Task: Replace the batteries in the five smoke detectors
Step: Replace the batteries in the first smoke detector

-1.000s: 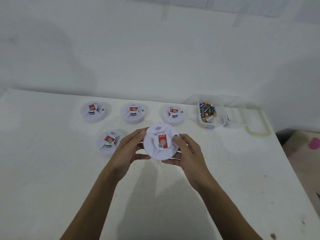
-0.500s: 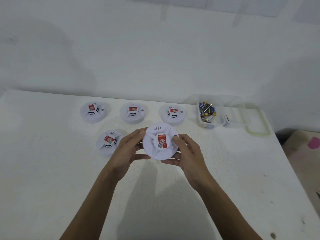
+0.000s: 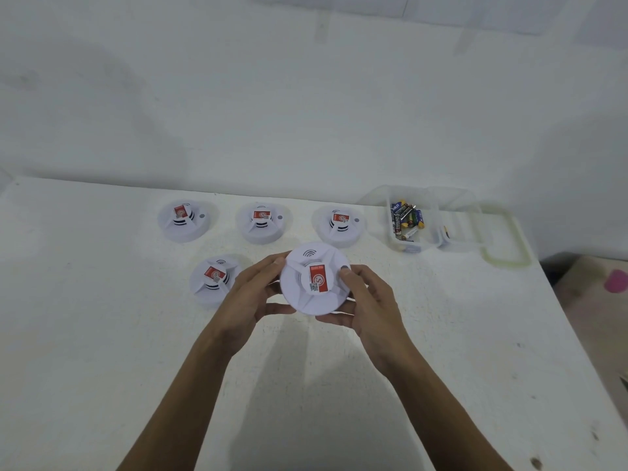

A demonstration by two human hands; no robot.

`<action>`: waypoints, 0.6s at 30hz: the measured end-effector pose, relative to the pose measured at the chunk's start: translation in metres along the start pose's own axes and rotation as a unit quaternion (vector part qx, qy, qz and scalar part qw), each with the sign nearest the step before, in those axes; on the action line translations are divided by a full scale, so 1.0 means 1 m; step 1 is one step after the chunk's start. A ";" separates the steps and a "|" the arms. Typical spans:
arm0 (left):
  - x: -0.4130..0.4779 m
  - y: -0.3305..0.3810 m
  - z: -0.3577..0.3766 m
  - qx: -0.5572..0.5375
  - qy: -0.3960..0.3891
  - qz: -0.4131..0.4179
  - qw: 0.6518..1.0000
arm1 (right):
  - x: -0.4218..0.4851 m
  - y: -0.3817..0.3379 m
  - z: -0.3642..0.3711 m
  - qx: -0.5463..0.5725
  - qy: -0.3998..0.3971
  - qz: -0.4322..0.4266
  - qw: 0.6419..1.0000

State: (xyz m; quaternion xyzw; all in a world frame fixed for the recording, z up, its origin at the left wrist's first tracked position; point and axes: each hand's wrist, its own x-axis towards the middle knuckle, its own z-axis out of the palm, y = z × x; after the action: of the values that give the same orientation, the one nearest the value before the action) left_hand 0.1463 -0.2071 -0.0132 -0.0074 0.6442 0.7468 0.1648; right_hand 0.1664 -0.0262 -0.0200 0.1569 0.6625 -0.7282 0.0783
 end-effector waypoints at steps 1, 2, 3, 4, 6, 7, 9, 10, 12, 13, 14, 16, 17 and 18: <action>0.000 -0.001 0.000 -0.003 0.000 -0.001 1.000 | 0.001 0.000 0.000 0.005 0.001 0.004 1.000; 0.001 -0.001 -0.001 -0.005 0.002 -0.002 1.000 | 0.001 0.001 0.000 0.011 0.001 0.009 1.000; 0.001 -0.002 -0.001 -0.008 0.006 -0.003 1.000 | 0.001 0.001 0.001 0.018 -0.001 0.011 1.000; 0.001 -0.003 -0.002 -0.010 0.012 -0.005 1.000 | 0.001 0.001 0.000 0.025 -0.005 0.011 1.000; 0.002 -0.006 -0.003 -0.005 0.017 -0.008 1.000 | 0.000 0.002 0.000 0.029 -0.011 0.004 0.999; 0.002 -0.008 -0.004 0.000 0.017 -0.008 1.000 | 0.000 0.002 -0.001 0.026 -0.009 0.002 1.000; 0.004 -0.012 -0.004 0.008 0.026 -0.005 1.000 | 0.002 0.004 -0.001 0.014 0.004 0.001 1.000; 0.005 -0.015 -0.004 0.008 0.036 -0.003 0.999 | 0.004 0.005 -0.001 0.005 0.011 0.000 1.000; 0.009 -0.019 -0.005 0.008 0.066 0.000 0.998 | 0.007 0.006 -0.003 -0.022 0.024 -0.011 0.999; 0.012 -0.021 -0.005 0.007 0.083 -0.001 0.997 | 0.009 0.008 -0.003 -0.039 0.031 -0.019 0.999; 0.014 -0.023 -0.006 0.006 0.099 -0.004 0.995 | 0.012 0.009 -0.004 -0.060 0.038 -0.027 0.997; 0.020 -0.026 -0.006 0.012 0.123 -0.010 0.992 | 0.016 0.011 -0.004 -0.114 0.047 -0.042 0.991; 0.023 -0.028 -0.006 0.019 0.133 -0.009 0.991 | 0.018 0.012 -0.004 -0.140 0.047 -0.049 0.988; 0.025 -0.030 -0.005 0.028 0.142 -0.004 0.989 | 0.019 0.012 -0.004 -0.164 0.046 -0.055 0.984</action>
State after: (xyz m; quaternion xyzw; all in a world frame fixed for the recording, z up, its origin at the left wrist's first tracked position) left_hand 0.1289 -0.2026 -0.0488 -0.1115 0.6820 0.7190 0.0745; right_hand 0.1527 -0.0221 -0.0383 0.1381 0.7833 -0.6053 0.0322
